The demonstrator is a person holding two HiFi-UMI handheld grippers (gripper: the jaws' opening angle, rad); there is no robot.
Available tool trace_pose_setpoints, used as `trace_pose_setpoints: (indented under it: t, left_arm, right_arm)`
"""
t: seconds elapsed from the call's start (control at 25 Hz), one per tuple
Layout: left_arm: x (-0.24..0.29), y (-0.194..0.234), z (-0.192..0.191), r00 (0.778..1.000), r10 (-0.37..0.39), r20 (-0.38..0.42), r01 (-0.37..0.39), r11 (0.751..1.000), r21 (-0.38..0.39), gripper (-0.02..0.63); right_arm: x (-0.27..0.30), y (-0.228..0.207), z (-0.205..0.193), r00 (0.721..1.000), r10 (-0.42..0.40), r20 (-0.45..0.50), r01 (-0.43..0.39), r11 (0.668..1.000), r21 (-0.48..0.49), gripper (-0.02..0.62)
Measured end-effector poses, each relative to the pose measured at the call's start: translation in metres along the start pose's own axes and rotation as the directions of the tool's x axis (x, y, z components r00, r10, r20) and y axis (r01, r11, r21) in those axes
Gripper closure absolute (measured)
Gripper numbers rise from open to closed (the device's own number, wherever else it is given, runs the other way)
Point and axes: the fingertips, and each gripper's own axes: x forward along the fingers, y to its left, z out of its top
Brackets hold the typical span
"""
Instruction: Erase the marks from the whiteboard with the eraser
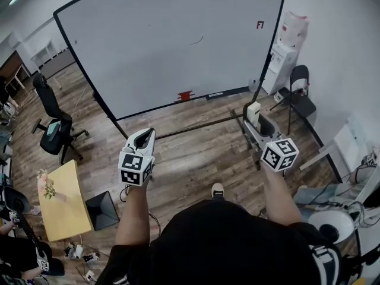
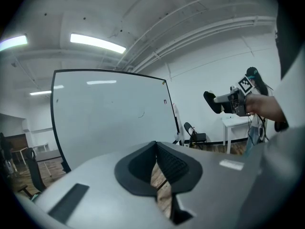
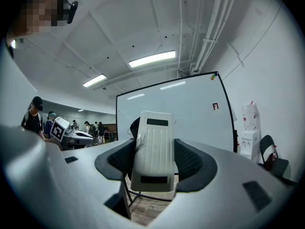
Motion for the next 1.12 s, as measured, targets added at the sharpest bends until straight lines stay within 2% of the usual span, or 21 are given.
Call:
trace_pose_setpoints:
  t: [0.56,1.12]
  left_arm:
    - [0.037,0.005,-0.008,1.000,0.007,-0.028,-0.007,1.000,0.005,0.594]
    - [0.087,0.016,-0.012,0.998,0.018,-0.053,-0.018,1.000,-0.005,0.595]
  right_arm:
    - [0.023,-0.033,-0.010,1.000,-0.008,-0.006,0.008,1.000,0.013,0.345]
    - [0.072,-0.071,-0.026,0.999,-0.005,-0.045,0.005,1.000,0.001,0.345]
